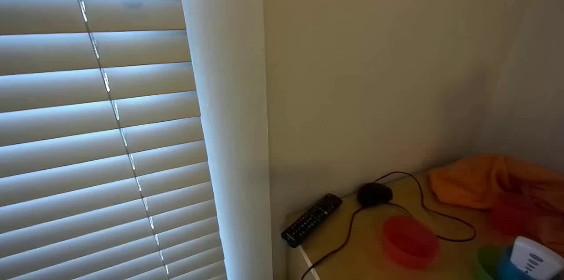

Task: Put the pink cup in the pink bowl

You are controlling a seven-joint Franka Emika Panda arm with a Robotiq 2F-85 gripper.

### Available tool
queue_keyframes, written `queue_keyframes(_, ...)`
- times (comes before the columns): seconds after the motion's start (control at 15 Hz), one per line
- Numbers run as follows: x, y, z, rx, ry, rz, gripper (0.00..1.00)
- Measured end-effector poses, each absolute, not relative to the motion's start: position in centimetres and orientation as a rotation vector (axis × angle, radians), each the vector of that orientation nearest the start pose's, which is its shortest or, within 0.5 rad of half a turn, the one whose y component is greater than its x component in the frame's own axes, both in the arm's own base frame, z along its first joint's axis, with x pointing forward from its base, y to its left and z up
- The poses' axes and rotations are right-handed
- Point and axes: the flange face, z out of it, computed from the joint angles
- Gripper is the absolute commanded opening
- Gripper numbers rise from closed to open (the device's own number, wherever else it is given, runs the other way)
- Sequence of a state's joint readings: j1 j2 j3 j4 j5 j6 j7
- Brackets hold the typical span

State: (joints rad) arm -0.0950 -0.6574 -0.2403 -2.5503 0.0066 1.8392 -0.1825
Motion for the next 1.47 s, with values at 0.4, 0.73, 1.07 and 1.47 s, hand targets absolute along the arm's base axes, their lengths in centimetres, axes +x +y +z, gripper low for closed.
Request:
queue_keyframes(0.4,32.7,-11.7,47.2,-2.974,0.151,0.046,1.0)
queue_keyframes(0.73,33.2,-12.8,47.2,-2.951,0.239,-0.001,1.0)
queue_keyframes(1.07,36.1,-16.2,43.5,-2.754,0.39,-0.036,1.0)
queue_keyframes(1.47,41.5,-20.2,37.3,-2.61,0.554,0.006,1.0)
